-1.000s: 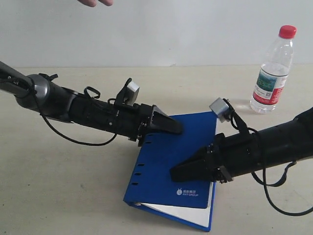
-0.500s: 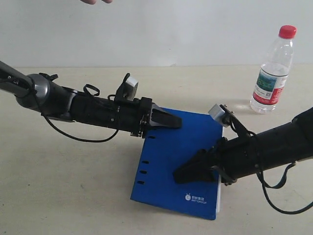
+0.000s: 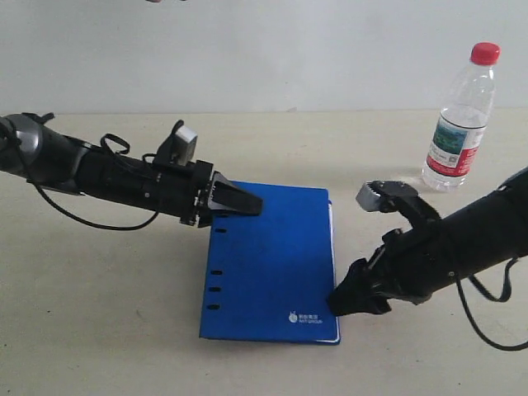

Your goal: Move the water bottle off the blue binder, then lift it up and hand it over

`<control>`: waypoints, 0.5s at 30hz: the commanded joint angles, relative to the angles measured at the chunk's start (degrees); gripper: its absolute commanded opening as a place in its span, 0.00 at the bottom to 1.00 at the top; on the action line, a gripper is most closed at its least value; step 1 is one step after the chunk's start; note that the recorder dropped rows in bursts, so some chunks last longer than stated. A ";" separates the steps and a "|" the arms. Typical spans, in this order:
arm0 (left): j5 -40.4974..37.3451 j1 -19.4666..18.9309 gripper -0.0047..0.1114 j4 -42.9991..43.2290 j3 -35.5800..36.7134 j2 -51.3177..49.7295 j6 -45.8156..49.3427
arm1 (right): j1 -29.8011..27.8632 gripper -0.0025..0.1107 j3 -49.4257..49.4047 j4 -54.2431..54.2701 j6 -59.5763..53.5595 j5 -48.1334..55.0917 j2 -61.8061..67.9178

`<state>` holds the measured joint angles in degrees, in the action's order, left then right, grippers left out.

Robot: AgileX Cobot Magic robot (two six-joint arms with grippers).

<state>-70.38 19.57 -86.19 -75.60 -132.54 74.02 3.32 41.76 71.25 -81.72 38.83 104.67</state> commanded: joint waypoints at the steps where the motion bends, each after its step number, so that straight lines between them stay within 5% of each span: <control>1: 0.42 -1.33 0.09 4.80 -0.06 1.81 0.13 | -0.45 0.58 0.19 -6.81 6.89 -6.82 -6.39; 15: 0.42 4.32 0.09 11.51 0.04 3.88 0.97 | -0.45 0.58 0.19 7.51 -4.17 -4.49 -6.60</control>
<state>-70.42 23.03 -78.86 -75.60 -129.15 73.20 3.23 41.76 73.46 -81.48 31.21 98.07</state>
